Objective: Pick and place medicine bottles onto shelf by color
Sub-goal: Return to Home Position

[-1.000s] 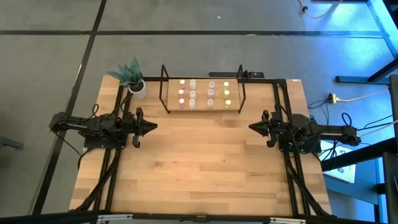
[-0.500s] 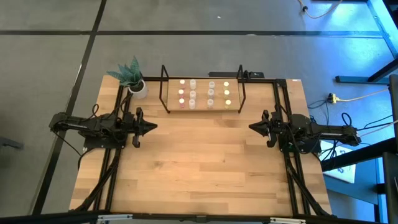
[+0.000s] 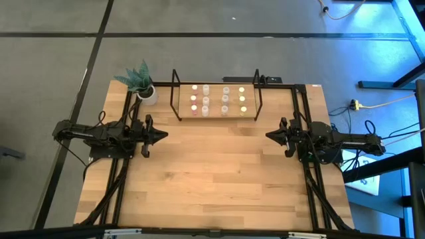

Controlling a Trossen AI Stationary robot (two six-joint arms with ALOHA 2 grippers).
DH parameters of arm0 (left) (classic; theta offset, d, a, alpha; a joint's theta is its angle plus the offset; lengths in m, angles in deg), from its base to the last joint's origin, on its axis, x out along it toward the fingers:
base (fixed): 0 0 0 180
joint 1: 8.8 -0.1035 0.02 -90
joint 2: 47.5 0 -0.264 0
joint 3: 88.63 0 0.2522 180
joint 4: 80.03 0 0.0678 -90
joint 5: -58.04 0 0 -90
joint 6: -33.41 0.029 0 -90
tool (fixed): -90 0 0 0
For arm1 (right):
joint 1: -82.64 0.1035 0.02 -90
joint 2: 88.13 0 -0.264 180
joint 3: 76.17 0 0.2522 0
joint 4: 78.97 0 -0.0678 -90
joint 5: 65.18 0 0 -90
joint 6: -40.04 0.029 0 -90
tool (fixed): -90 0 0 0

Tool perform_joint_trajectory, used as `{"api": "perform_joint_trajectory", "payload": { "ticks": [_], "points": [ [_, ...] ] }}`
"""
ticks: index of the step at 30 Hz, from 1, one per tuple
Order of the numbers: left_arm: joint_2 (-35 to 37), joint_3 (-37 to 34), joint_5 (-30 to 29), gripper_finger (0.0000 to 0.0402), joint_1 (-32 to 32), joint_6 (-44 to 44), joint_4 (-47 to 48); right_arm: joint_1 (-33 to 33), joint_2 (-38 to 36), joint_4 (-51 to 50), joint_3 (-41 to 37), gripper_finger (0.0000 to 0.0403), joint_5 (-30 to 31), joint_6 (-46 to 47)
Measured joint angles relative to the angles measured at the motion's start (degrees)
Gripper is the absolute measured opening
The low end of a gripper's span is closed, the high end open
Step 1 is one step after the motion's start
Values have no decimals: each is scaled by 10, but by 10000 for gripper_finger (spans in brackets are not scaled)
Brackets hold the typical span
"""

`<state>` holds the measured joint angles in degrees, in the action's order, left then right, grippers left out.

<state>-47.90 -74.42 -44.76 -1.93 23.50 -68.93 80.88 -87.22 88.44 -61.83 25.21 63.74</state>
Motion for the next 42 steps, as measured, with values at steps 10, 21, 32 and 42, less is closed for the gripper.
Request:
{"api": "perform_joint_trajectory", "payload": {
  "ticks": [10, 21, 32, 42],
  "points": [
    [0, 0, 0, 33, 0, 0, 0, 0, 0, 0, 0, 14, 0, 1],
    [0, 0, 0, 24, 0, 0, 0, 0, 0, 0, 0, 14, 0, 1],
    [0, 0, 0, 8, 0, 0, 0, 0, 0, 0, 0, 14, 0, 1],
    [0, 0, 0, 1, 0, 0, 0, 0, 0, 0, 0, 14, 0, 1]
  ]
}}
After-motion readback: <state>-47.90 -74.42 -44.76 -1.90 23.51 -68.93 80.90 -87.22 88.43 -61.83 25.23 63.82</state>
